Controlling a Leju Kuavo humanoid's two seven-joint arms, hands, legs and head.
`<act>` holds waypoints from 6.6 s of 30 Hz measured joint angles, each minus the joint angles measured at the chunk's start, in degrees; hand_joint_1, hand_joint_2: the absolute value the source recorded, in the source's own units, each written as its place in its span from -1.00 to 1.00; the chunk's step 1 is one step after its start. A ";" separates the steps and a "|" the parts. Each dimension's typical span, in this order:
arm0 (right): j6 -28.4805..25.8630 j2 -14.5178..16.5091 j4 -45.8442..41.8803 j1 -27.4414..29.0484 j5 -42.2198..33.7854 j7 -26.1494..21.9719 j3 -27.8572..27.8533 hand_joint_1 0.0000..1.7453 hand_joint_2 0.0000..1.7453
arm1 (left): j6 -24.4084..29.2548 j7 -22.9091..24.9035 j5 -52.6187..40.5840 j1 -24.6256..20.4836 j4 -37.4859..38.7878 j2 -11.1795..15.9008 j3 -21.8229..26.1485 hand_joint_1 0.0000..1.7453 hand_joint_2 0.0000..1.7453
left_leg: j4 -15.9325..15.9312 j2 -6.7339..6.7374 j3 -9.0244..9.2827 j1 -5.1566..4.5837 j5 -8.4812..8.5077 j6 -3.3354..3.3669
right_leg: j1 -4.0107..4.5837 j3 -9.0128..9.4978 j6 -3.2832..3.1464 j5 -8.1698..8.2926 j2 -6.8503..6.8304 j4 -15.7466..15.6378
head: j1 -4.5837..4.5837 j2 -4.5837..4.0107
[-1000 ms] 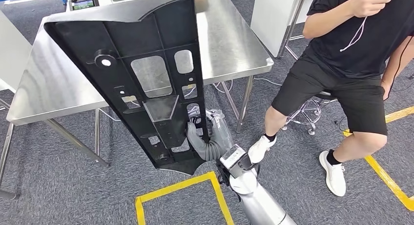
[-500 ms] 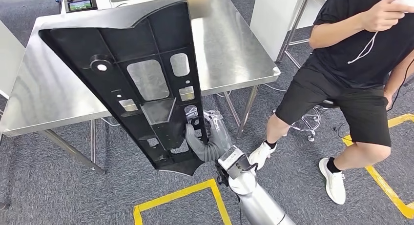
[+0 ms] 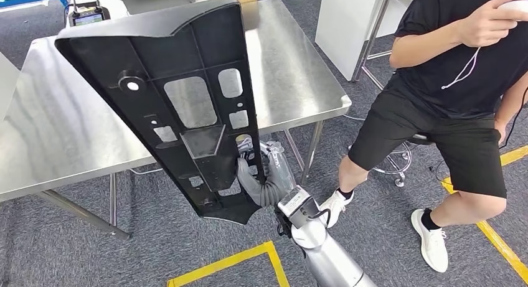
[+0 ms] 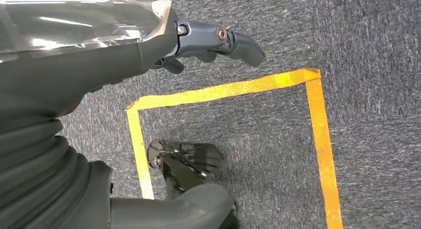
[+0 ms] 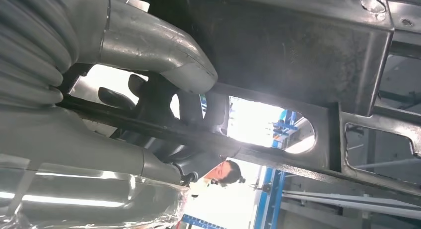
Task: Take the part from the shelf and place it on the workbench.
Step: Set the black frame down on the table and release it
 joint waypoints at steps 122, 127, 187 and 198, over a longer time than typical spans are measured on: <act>5.32 7.88 69.52 -41.24 67.55 48.61 20.97 -1.00 -1.00 | 1.80 3.51 -6.57 -1.85 0.04 0.37 4.04 -1.00 -1.00 | -14.15 -0.42 8.07 -0.79 3.79 1.76 | 0.92 -2.95 1.15 2.56 0.72 0.51 | 0.42 0.00; 3.21 7.78 69.51 -41.43 67.57 49.59 19.81 -1.00 -1.00 | 1.60 3.28 -7.43 -1.85 0.04 0.37 4.36 -1.00 -1.00 | -14.14 -0.42 8.08 -0.79 3.79 1.76 | 0.92 -2.96 1.16 2.56 0.72 0.51 | 0.42 0.00; 26.29 16.14 27.71 -33.32 -14.02 14.07 -15.27 -1.00 -1.00 | 1.34 3.81 -12.57 -2.52 0.04 -0.11 4.98 -1.00 -1.00 | -14.15 -0.46 8.03 -0.79 3.79 1.76 | 0.93 -3.02 1.14 2.55 0.69 0.52 | 0.42 0.00; 38.60 12.86 3.77 -17.63 -28.06 14.70 -8.14 -1.00 -1.00 | 2.38 3.84 -12.50 -1.96 0.03 -0.16 6.57 -1.00 -1.00 | -14.16 -0.44 8.00 -0.81 3.68 1.87 | 0.92 -3.03 1.15 2.53 0.71 0.49 | 0.42 0.01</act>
